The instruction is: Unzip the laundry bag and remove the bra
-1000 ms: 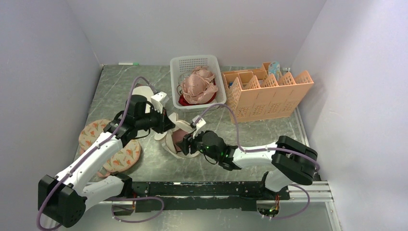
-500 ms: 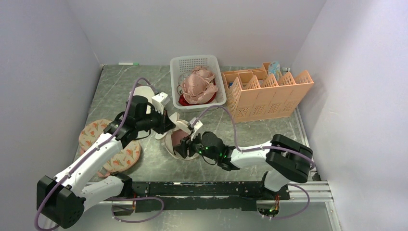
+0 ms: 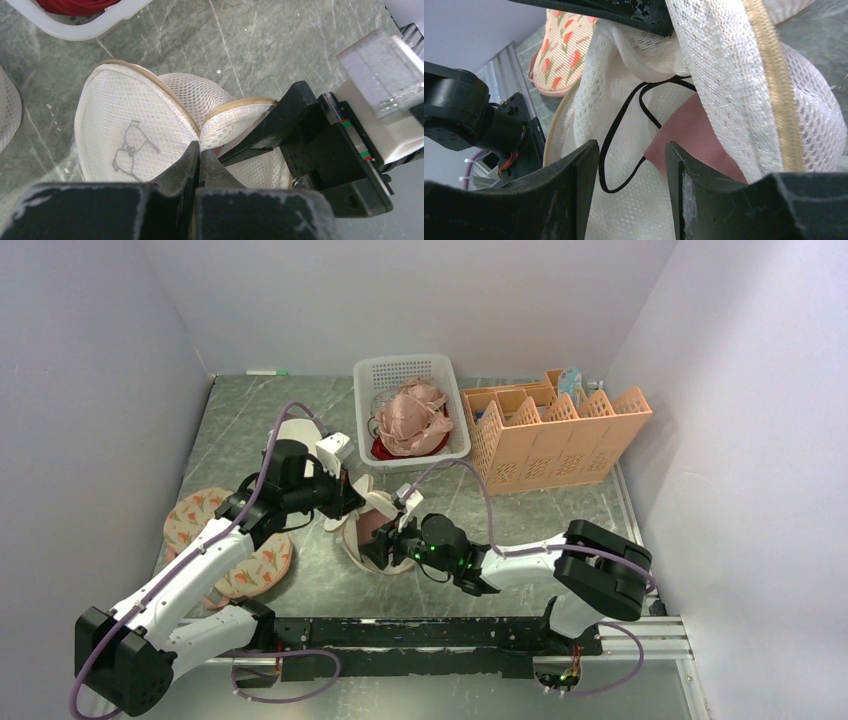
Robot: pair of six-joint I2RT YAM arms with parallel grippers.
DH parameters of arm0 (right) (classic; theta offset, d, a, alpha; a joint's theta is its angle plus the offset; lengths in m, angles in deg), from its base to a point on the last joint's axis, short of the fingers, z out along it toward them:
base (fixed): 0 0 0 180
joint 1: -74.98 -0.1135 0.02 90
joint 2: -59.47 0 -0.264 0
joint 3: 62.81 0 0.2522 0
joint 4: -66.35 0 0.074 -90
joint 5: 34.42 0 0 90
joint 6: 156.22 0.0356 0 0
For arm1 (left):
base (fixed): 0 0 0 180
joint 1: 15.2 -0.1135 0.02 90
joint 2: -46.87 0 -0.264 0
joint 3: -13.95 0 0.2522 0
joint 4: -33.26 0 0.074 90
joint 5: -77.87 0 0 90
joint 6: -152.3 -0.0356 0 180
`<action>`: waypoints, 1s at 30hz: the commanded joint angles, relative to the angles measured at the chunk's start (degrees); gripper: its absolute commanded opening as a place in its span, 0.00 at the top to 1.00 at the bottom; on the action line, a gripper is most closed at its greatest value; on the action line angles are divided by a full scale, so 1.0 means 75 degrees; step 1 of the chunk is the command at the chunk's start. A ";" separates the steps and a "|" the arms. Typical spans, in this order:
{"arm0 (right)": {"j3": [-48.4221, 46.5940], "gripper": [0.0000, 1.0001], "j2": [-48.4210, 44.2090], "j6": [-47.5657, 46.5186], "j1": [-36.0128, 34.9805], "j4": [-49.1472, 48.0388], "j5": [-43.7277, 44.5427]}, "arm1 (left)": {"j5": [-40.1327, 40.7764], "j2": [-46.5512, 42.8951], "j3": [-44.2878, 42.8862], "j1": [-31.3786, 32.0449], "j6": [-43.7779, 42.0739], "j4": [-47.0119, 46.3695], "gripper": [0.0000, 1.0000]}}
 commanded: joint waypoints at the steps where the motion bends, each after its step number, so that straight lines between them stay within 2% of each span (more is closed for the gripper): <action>1: 0.0247 0.48 -0.0119 0.0264 0.0001 -0.0465 0.0241 | 0.0077 -0.0186 -0.0096 0.0063 -0.0091 -0.0132 0.93; 8: -0.0143 0.49 0.0554 0.0506 0.0023 -0.1069 -0.0179 | -0.0213 -0.0176 -0.0082 0.0065 -0.0080 -0.0223 0.93; 13: -0.0587 0.51 0.1668 0.0744 0.0017 -0.1562 -0.0274 | -0.0365 -0.0291 -0.0037 0.0086 -0.0054 -0.0323 0.93; 14: -0.0602 0.55 0.1829 0.0819 0.0050 -0.1651 -0.0185 | -0.0353 -0.0286 -0.0059 0.0088 -0.0066 -0.0312 0.93; 15: -0.0628 0.65 0.1912 0.0856 0.0111 -0.1639 -0.0201 | -0.0315 -0.0322 -0.0045 0.0099 -0.0067 -0.0326 0.93; 17: -0.0578 0.77 0.1865 0.0905 0.0299 -0.1583 -0.0353 | -0.0212 -0.0430 -0.0016 0.0100 -0.0089 -0.0376 0.93; 23: 0.0141 0.99 0.0955 0.0702 0.0375 -0.1407 0.0441 | 0.0014 -0.0499 -0.0023 0.0103 -0.0098 -0.0286 0.93; 30: 0.0340 1.00 -0.0371 0.0216 0.0375 -0.0538 0.1099 | 0.0047 -0.0189 -0.0092 0.0112 -0.0169 -0.0202 0.93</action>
